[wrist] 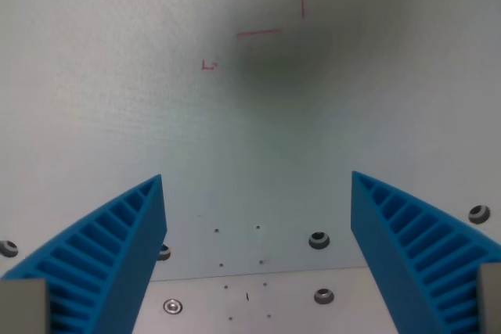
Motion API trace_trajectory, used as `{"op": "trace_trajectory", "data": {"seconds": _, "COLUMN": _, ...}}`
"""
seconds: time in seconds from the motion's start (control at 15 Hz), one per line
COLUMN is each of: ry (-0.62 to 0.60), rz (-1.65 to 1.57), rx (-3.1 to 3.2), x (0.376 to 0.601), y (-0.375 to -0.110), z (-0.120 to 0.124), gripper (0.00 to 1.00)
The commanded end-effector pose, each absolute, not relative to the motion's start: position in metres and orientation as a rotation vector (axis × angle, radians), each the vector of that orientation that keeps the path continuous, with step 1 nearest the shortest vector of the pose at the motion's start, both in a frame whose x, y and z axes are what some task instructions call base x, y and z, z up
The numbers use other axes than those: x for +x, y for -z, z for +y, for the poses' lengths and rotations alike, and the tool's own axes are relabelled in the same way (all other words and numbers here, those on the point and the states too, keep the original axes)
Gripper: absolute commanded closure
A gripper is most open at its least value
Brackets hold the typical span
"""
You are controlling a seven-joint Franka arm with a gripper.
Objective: Rotate around base positive x
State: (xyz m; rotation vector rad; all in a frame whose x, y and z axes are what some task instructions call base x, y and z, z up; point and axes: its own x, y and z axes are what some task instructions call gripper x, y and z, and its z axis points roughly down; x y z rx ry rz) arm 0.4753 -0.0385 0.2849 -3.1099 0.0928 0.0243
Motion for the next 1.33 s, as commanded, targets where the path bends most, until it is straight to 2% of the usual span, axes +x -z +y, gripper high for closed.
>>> {"op": "trace_trajectory", "data": {"seconds": 0.07, "ry": -0.026, "rz": 0.069, "rx": -2.956, "x": 0.4751, "y": -0.2872, "z": -0.0431, "gripper": 0.00}}
{"op": "trace_trajectory", "data": {"seconds": 1.33, "ry": -0.037, "rz": 0.063, "rx": -2.735, "x": 0.4751, "y": -0.2872, "z": -0.0431, "gripper": 0.00}}
